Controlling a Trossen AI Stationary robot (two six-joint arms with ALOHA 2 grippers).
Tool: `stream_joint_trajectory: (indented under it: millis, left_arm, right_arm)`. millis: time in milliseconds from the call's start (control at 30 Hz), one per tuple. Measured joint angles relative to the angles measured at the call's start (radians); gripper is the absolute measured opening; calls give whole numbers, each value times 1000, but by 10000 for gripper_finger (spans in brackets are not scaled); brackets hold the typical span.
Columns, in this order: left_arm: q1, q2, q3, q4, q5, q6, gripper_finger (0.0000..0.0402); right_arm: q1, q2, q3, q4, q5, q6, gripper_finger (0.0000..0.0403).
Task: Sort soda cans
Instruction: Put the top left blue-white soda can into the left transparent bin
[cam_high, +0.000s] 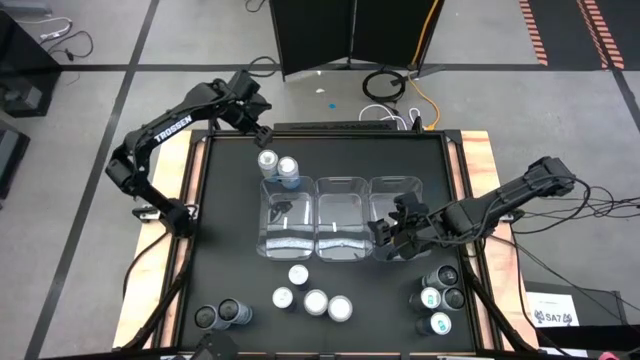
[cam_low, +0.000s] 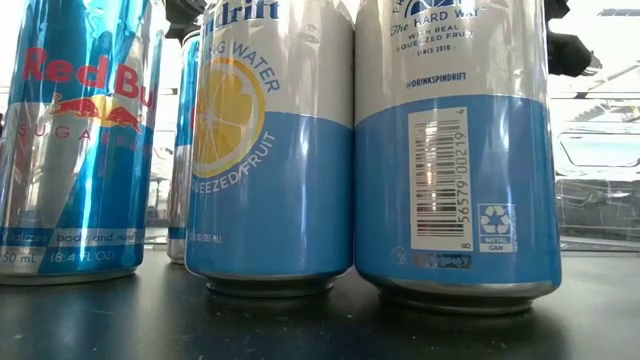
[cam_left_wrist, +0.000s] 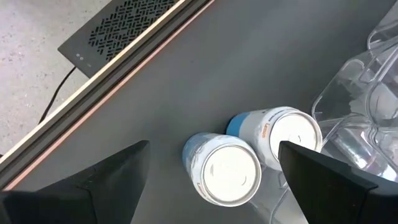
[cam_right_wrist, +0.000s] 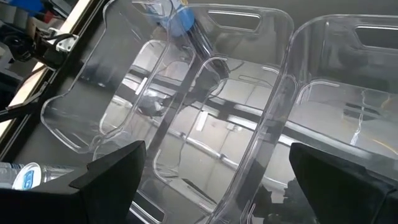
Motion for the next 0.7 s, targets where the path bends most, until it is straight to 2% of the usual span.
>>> stream_joint_trajectory:
  millis: [167,500,700]
  left_arm:
    - [-6,-10,-26,12,0,-29,363]
    - [-27,-232,-312,184,-49,-180,363]
    - [-27,-279,-340,259,-50,-187,363]
  right_arm:
    - [0,0,0,4,0,3,389]
    - [0,0,0,7,-24,-4,389]
    - [-2,0,0,7,-19,-59,389]
